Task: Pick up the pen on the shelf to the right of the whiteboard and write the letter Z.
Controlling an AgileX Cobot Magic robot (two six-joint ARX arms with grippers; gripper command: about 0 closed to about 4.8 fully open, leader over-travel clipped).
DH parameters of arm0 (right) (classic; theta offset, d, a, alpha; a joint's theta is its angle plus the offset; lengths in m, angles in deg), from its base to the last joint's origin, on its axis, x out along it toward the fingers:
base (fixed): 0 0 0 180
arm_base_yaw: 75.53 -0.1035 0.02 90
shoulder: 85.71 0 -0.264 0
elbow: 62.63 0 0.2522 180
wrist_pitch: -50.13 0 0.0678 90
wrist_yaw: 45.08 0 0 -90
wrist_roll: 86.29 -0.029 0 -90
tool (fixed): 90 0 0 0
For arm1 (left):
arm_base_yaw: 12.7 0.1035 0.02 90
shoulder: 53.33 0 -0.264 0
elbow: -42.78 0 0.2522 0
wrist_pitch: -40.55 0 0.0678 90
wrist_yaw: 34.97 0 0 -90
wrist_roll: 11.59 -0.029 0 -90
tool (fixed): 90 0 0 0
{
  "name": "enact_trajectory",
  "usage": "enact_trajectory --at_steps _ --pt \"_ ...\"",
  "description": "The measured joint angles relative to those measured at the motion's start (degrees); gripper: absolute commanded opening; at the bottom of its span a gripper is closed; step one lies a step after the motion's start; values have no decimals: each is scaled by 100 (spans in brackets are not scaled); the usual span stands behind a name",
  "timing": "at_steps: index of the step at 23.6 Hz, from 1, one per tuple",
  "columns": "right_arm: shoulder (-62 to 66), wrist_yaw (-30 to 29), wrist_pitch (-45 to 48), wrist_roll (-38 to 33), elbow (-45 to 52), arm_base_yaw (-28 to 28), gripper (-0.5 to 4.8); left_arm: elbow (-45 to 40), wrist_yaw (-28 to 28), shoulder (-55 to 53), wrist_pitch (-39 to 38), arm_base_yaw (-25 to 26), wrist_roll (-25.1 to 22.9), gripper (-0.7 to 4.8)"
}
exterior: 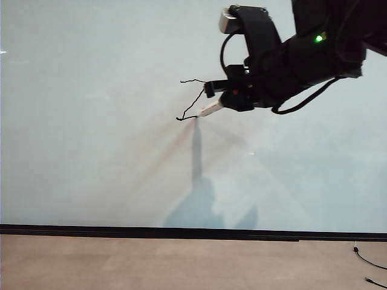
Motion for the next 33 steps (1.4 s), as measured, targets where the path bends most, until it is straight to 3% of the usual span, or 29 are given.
enact_trajectory --at_steps 33 --pt "-367 356 -343 61 136 55 -6 0 2 0 0 -2 0 -5"
